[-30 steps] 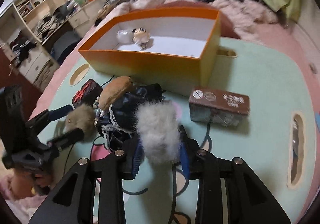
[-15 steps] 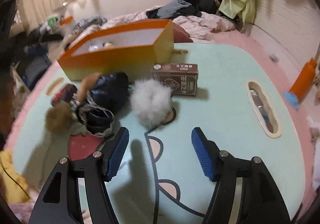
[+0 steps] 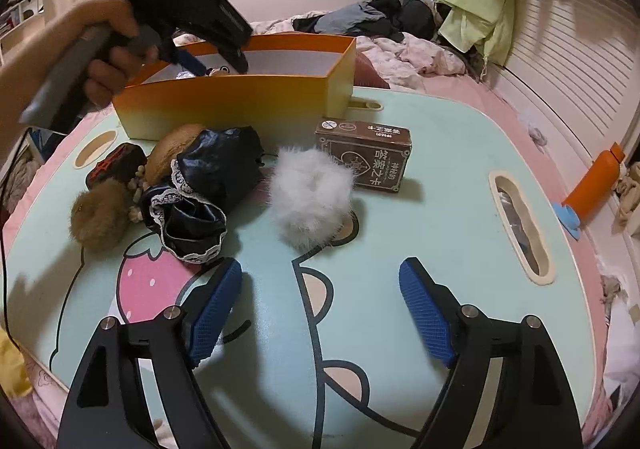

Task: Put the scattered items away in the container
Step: 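Grasp the cartoon mouse figure in the box with the left gripper, then lift the cartoon figure out and release it on the table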

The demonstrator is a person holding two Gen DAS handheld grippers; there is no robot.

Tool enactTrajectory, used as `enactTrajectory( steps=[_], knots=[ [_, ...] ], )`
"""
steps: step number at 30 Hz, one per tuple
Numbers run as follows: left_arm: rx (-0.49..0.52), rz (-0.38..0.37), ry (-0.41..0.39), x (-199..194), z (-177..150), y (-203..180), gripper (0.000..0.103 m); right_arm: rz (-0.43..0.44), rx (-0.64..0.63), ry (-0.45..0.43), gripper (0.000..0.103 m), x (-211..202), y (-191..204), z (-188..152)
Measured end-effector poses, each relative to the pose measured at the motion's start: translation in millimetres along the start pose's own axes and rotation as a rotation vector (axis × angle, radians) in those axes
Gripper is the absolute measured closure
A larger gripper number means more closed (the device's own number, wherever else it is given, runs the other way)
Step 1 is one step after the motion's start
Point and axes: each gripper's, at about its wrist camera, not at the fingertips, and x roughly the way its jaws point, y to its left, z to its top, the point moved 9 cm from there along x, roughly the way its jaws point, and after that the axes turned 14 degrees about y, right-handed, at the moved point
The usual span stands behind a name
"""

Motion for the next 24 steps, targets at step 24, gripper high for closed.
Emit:
enactTrajectory(
  steps=[24],
  knots=[
    [0.186, -0.284, -0.171, -76, -187, -12, 0.068, -0.003, 0.003, 0.001, 0.020, 2, 1, 0]
  ],
)
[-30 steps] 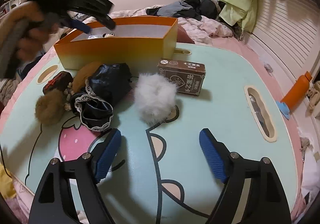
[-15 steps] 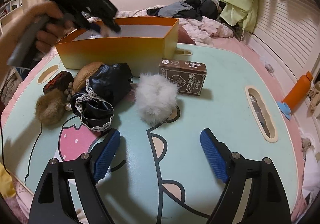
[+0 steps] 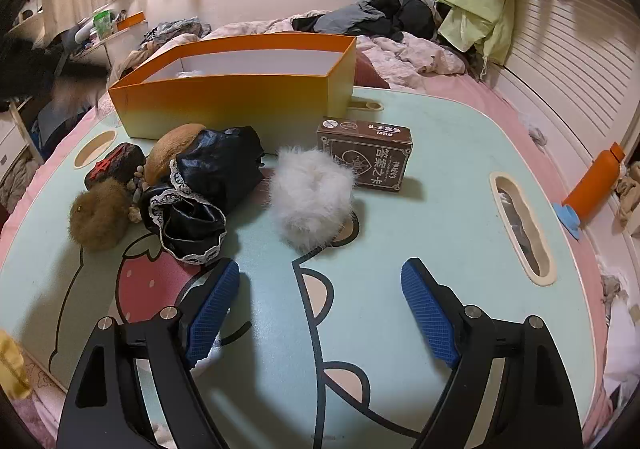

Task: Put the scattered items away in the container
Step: 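Lift the cartoon figure out and release it on the table, then grasp the clear plastic bag in the box with the right gripper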

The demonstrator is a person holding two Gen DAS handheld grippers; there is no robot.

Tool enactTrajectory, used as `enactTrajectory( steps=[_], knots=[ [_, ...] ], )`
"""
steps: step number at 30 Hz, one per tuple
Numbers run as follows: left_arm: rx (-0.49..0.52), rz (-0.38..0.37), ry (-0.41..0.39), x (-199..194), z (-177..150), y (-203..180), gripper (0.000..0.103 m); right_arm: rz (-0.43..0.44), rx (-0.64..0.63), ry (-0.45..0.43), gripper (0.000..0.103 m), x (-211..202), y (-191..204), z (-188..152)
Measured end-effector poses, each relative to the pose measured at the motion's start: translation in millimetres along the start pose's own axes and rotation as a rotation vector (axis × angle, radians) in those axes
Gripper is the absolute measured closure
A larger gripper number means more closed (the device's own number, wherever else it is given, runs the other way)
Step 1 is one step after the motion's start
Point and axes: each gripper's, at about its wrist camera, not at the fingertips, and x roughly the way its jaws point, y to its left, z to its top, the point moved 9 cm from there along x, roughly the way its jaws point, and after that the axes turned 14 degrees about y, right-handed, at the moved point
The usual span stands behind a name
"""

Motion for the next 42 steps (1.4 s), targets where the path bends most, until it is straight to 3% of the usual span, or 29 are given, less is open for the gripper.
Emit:
enactTrajectory(
  steps=[3, 6, 8, 11, 14, 19, 22, 25, 28, 31, 34, 36, 38, 42],
  knots=[
    [0.037, 0.000, 0.011, 27, -21, -17, 0.069, -0.002, 0.003, 0.000, 0.019, 0, 0, 1],
    [0.071, 0.094, -0.077, 31, -22, -20, 0.067, -0.005, 0.005, -0.001, 0.019, -1, 0, 0],
    [0.078, 0.109, -0.111, 31, -21, -24, 0.051, -0.004, 0.006, -0.001, 0.019, -1, -1, 1],
    [0.078, 0.043, -0.142, 26, -25, -30, 0.033, -0.007, 0.011, -0.001, 0.019, -2, -2, 1],
    [0.065, 0.002, -0.200, 10, -32, -26, 0.028, -0.003, 0.013, 0.002, 0.019, -2, -2, 1],
    [-0.042, 0.088, -0.212, 3, -54, 6, 0.014, 0.073, 0.087, -0.057, 0.019, -21, -17, 8],
    [-0.126, 0.063, -0.149, 19, -71, 23, 0.012, 0.047, 0.061, -0.176, 0.019, -55, -20, 43],
    [-0.124, 0.147, -0.155, 21, -70, 26, 0.008, 0.071, -0.045, -0.179, 0.019, -66, 3, 95],
    [-0.117, 0.304, -0.111, 34, -68, 30, 0.000, 0.215, -0.087, -0.038, 0.019, -48, 45, 152],
    [-0.119, 0.295, -0.136, 34, -66, 28, 0.000, 0.299, -0.160, 0.108, 0.019, -11, 89, 186],
    [-0.114, 0.289, -0.148, 34, -67, 31, 0.000, 0.269, -0.223, 0.246, 0.038, 38, 126, 206],
    [-0.112, 0.287, -0.158, 34, -67, 31, 0.000, 0.316, -0.188, 0.328, 0.045, 66, 139, 213],
    [-0.107, 0.283, -0.163, 35, -66, 33, 0.000, 0.337, -0.142, 0.358, 0.045, 81, 145, 221],
    [-0.103, 0.275, -0.161, 38, -63, 33, 0.000, 0.287, -0.115, 0.389, 0.045, 105, 149, 228]
  ],
)
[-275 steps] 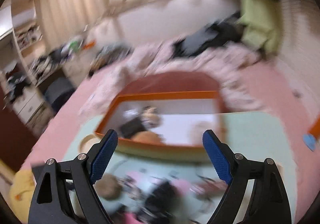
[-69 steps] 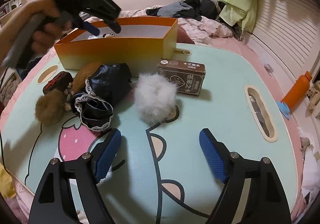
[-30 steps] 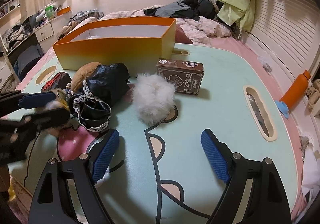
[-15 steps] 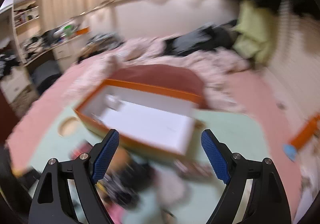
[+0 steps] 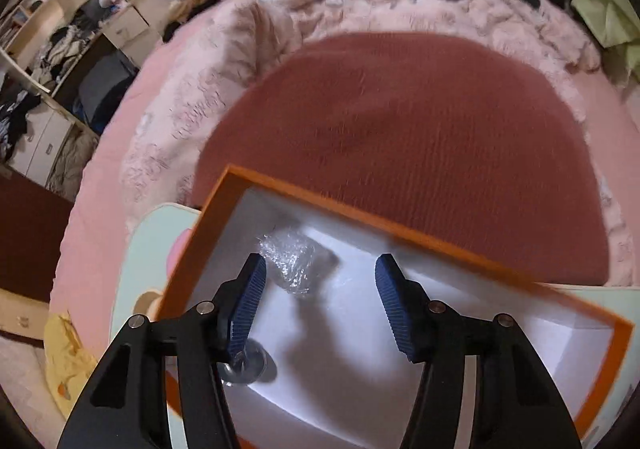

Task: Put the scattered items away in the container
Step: 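Grasp the clear plastic bag in the box with the right gripper, then carry the plastic bag out and release it on the table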

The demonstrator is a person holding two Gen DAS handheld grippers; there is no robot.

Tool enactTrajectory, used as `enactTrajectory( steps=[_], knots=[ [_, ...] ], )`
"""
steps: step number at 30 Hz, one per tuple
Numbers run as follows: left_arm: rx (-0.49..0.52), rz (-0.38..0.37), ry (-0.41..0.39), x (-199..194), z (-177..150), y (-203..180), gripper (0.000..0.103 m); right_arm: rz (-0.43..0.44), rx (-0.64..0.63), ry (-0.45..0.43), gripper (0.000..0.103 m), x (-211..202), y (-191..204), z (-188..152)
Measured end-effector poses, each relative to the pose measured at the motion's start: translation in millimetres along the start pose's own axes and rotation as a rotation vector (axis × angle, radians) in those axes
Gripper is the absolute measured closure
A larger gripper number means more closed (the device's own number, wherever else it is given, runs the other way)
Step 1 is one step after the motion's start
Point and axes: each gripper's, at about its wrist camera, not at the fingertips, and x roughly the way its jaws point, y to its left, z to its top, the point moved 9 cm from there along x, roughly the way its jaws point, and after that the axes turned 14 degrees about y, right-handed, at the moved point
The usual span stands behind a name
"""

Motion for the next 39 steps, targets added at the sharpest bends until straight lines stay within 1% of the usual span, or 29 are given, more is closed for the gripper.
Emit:
enactTrajectory(
  steps=[1, 2, 3, 4, 5, 6, 7, 11, 14, 16, 17, 20, 22, 23, 25, 28, 29, 30, 31, 32, 33, 34, 35, 37, 38, 39],
  knots=[
    [0.000, -0.002, -0.003, 0, 1, 1, 0.000, 0.019, -0.004, 0.028, 0.046, 9, 2, -1],
    [0.001, -0.003, -0.004, 0, 2, 1, 0.000, 0.006, -0.021, 0.021, 0.051, 6, 2, 0],
    [0.001, -0.002, -0.004, 0, 2, 1, 0.000, 0.000, -0.035, 0.025, 0.070, 6, 3, 0],
    [0.001, -0.002, -0.004, 0, 2, 1, 0.000, 0.044, -0.042, 0.036, 0.080, 7, 6, 0],
    [0.001, -0.001, -0.004, 0, 2, 1, 0.000, 0.077, -0.037, 0.035, 0.082, 5, 7, -1],
    [0.000, -0.002, -0.005, 0, 2, 1, 0.000, 0.084, -0.030, 0.017, 0.083, 1, 5, -1],
    [0.000, -0.002, -0.005, 0, 2, 1, 0.000, 0.099, -0.034, -0.024, 0.083, -7, 5, -2],
    [0.000, -0.002, -0.004, -1, 2, 1, 0.000, 0.162, -0.063, -0.185, 0.083, -61, 4, -23],
    [0.000, -0.001, -0.004, -1, 2, 1, 0.000, 0.220, -0.079, -0.269, 0.083, -105, 1, -55],
    [-0.001, 0.002, -0.004, -1, 2, 0, 0.000, 0.224, -0.087, -0.311, 0.083, -126, -8, -82],
    [-0.002, 0.003, -0.004, -1, 2, 0, 0.000, 0.211, -0.088, -0.329, 0.083, -133, -14, -98],
    [-0.004, 0.005, -0.002, -2, 1, 0, 0.000, 0.172, -0.065, -0.352, 0.083, -133, -28, -138],
    [-0.006, 0.009, -0.002, -2, 0, -2, 0.000, 0.193, -0.020, -0.333, 0.083, -119, -38, -169],
    [-0.007, 0.010, -0.001, -3, 0, -3, 0.000, 0.198, -0.006, -0.325, 0.083, -116, -43, -177],
    [-0.010, 0.013, 0.000, -4, -2, -3, 0.000, 0.168, 0.020, -0.315, 0.083, -103, -52, -201],
    [-0.019, 0.017, 0.002, -5, -3, -3, 0.000, 0.102, 0.032, -0.325, 0.082, -80, -57, -227],
    [-0.021, 0.018, 0.003, -5, -3, -2, 0.000, 0.067, 0.025, -0.327, 0.079, -70, -57, -234],
    [-0.024, 0.020, 0.004, -5, -3, -1, 0.000, 0.035, 0.017, -0.325, 0.071, -64, -58, -240],
    [-0.027, 0.022, 0.004, -6, -4, -1, 0.000, -0.027, 0.007, -0.302, 0.065, -50, -59, -245],
    [-0.028, 0.022, 0.004, -6, -4, 0, 0.000, -0.065, 0.008, -0.274, 0.055, -42, -63, -250],
    [-0.028, 0.022, 0.005, -6, -4, 0, 0.000, -0.101, -0.015, -0.320, 0.041, -43, -61, -252],
    [-0.027, 0.022, 0.007, -6, -4, 0, 0.000, -0.142, -0.023, -0.341, 0.032, -43, -60, -255],
    [-0.025, 0.022, 0.012, -6, -4, 1, 0.000, -0.173, -0.025, -0.324, 0.023, -37, -60, -257],
    [-0.018, 0.021, 0.032, -5, -1, 3, 0.000, -0.228, -0.048, -0.330, 0.022, -31, -56, -261],
    [-0.021, 0.014, 0.044, -6, 3, 4, 0.005, -0.253, -0.058, -0.347, 0.020, -29, -56, -262],
    [-0.029, 0.006, 0.048, -7, 8, 7, 0.009, -0.242, -0.057, -0.358, 0.020, -29, -56, -262]
  ],
)
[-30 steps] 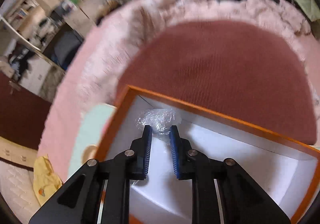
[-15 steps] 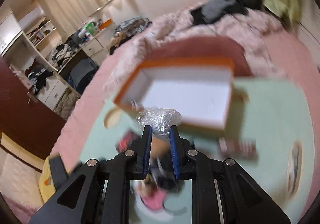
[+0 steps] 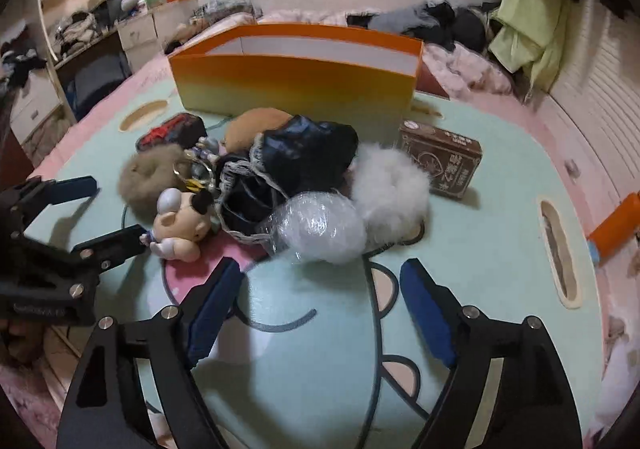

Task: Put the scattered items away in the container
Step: 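Carry the plastic bag out and release it on the table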

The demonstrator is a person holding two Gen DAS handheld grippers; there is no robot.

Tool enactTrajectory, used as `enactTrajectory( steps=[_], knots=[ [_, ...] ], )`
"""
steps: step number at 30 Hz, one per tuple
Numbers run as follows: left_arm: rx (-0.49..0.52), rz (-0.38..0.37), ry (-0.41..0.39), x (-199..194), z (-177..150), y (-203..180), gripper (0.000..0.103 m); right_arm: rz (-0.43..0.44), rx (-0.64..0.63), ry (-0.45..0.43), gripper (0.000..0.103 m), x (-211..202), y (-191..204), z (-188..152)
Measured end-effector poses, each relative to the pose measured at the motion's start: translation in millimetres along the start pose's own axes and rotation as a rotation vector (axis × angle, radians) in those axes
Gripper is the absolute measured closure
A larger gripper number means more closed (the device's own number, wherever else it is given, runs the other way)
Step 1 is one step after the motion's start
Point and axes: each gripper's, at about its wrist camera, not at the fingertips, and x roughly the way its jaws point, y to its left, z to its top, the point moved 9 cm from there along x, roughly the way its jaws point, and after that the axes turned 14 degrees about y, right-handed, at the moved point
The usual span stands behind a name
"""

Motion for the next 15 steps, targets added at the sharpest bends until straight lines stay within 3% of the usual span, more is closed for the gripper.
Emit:
enactTrajectory(
  steps=[1, 4, 6, 8, 9, 10, 11, 13, 15],
  knots=[
    [-0.014, -0.019, -0.002, -6, 10, 4, 0.014, -0.002, 0.000, -0.007, 0.020, 0, -1, 0],
    [-0.026, -0.095, -0.029, -31, 48, 10, 0.015, -0.001, 0.010, -0.014, 0.020, 2, -5, 2],
    [-0.013, -0.103, -0.052, -49, 80, 14, 0.016, -0.001, 0.009, -0.016, 0.020, 0, -3, 1],
    [0.018, -0.096, -0.043, -62, 110, 15, 0.026, 0.000, 0.008, -0.018, 0.020, -4, 1, -3],
    [0.039, -0.090, -0.010, -64, 127, 14, 0.031, 0.001, 0.009, -0.019, 0.020, -5, 2, -4],
    [0.051, -0.087, 0.021, -62, 137, 13, 0.043, 0.002, 0.009, -0.020, 0.020, -5, 2, -4],
    [0.068, -0.088, 0.098, -54, 151, 11, 0.058, 0.003, 0.009, -0.021, 0.020, -5, 2, -5],
    [0.085, -0.091, 0.228, -35, 167, 8, 0.076, 0.005, 0.010, -0.024, 0.020, -6, 2, -5],
    [0.099, -0.067, 0.337, -13, 174, 8, 0.083, 0.010, 0.012, -0.027, 0.020, -7, 2, -5]
  ],
)
